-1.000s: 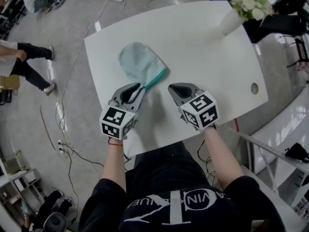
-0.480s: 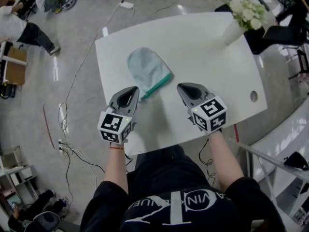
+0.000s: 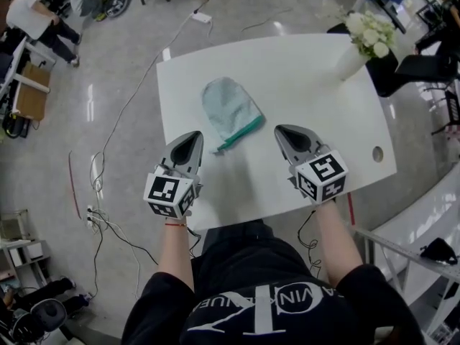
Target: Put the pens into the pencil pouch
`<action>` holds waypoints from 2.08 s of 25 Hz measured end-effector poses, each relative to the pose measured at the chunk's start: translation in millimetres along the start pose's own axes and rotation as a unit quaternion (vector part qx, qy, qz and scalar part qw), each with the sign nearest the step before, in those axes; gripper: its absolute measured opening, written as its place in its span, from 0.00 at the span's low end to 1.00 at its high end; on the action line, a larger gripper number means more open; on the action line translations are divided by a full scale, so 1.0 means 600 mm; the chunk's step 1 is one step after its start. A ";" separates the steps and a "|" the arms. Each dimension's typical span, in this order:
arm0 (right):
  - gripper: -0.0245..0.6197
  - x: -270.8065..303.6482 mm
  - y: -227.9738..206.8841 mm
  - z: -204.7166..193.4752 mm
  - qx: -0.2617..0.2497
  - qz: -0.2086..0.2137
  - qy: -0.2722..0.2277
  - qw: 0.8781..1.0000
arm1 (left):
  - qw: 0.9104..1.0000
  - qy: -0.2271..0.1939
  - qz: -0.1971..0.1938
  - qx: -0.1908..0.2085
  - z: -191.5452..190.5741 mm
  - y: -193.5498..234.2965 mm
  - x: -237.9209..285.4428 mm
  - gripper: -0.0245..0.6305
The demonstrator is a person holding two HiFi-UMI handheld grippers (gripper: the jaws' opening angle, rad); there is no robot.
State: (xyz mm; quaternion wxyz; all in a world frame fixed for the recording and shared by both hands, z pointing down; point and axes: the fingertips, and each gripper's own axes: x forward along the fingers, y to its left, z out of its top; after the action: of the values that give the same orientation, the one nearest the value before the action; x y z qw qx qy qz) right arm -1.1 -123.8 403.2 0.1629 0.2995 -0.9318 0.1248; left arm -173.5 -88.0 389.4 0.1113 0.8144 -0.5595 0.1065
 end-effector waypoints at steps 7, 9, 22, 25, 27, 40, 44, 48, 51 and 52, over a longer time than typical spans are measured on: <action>0.05 -0.014 0.008 0.028 -0.009 -0.002 -0.022 1.000 | 0.999 -0.029 0.031 -0.016 0.022 0.020 -0.037 0.04; 0.05 -0.019 0.010 0.038 -0.013 -0.003 -0.030 0.999 | 0.998 -0.038 0.039 -0.018 0.031 0.026 -0.046 0.04; 0.05 -0.044 0.029 0.089 -0.035 -0.007 -0.071 0.997 | 0.991 -0.099 0.083 -0.021 0.099 0.053 -0.106 0.04; 0.05 -0.052 0.030 0.105 -0.040 -0.008 -0.085 0.996 | 0.989 -0.114 0.090 -0.020 0.117 0.058 -0.117 0.04; 0.05 -0.057 0.029 0.116 -0.040 -0.010 -0.093 0.995 | 0.988 -0.124 0.093 -0.023 0.129 0.061 -0.123 0.04; 0.05 -0.074 0.034 0.173 -0.043 -0.010 -0.149 0.988 | 0.980 -0.164 0.109 -0.010 0.177 0.070 -0.155 0.04; 0.05 -0.078 0.036 0.183 -0.045 -0.010 -0.155 0.987 | 0.979 -0.169 0.110 -0.006 0.186 0.068 -0.160 0.04; 0.05 -0.078 0.039 0.188 -0.045 -0.010 -0.157 0.987 | 0.978 -0.173 0.114 -0.003 0.190 0.072 -0.166 0.04; 0.05 -0.076 0.039 0.191 -0.047 -0.009 -0.161 0.986 | 0.978 -0.174 0.117 -0.002 0.192 0.075 -0.169 0.04; 0.05 -0.076 0.039 0.193 -0.047 -0.009 -0.162 0.986 | 0.978 -0.175 0.118 -0.002 0.193 0.076 -0.170 0.04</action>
State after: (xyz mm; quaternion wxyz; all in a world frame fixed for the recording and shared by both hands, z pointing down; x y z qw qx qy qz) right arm -6.6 -120.3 277.0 0.0245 0.3159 -0.9480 0.0290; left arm -246.6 -48.0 251.7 0.0002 0.7482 -0.6630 -0.0260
